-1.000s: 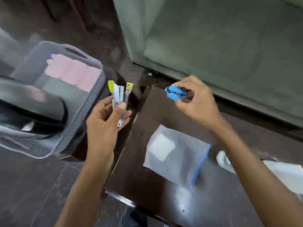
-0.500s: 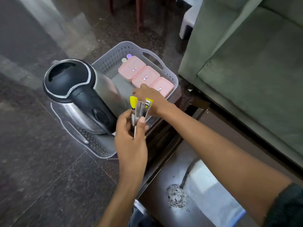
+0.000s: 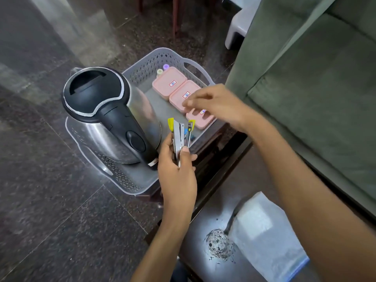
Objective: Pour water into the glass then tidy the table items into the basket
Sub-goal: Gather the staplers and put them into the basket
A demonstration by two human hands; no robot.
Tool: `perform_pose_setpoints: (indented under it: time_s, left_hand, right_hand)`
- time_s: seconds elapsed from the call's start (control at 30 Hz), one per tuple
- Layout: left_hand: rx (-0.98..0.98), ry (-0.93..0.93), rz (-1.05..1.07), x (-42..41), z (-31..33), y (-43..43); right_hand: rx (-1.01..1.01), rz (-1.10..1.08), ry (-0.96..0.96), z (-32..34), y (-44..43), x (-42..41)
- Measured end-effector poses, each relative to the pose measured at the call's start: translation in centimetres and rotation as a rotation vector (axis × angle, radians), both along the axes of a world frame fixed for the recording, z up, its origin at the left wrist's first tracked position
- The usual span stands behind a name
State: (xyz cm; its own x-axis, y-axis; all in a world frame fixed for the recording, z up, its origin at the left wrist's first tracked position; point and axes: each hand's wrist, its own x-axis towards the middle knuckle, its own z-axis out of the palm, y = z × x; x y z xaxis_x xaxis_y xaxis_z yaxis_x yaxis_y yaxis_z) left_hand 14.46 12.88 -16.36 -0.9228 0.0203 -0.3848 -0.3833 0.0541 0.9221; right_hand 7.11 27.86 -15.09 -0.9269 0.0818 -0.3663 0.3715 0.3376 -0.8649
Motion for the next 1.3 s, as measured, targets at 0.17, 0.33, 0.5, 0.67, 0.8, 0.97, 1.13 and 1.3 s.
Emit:
perform_pose_setpoints:
  time_s: [0.17, 0.33, 0.5, 0.67, 0.8, 0.97, 1.13, 1.3]
  left_hand:
    - [-0.008, -0.007, -0.005, -1.4, -0.2, 1.3]
    - [-0.012, -0.02, 0.023, -3.0, -0.2, 1.9]
    - [0.012, -0.052, 0.078, -3.4, -0.1, 2.0]
    - [-0.002, -0.023, 0.051, -1.9, -0.3, 1.5]
    - [-0.007, -0.022, 0.055, -1.7, -0.2, 1.4]
    - [-0.011, -0.033, 0.047, -1.8, -0.1, 1.5]
    - [0.008, -0.004, 0.052, -1.7, -0.5, 1.5]
    - [0.041, -0.007, 0.071, -1.6, -0.7, 1.6]
  right_hand:
    - [-0.108, 0.057, -0.041, 1.4, 0.4, 2.1]
    - [-0.225, -0.046, 0.045, 0.0, 0.1, 1.6]
    - [-0.215, -0.052, 0.071, -0.1, 1.5, 1.0]
    - [-0.029, 0.03, 0.027, -1.3, 0.9, -1.1]
    - [0.12, 0.093, 0.006, -3.6, -1.6, -2.7]
    - [0.24, 0.106, -0.014, -5.4, -2.9, -2.9]
    - [0.712, 0.312, 0.005, -5.2, -2.9, -2.5]
    - [1.006, 0.472, 0.008, -5.9, -4.0, -2.0]
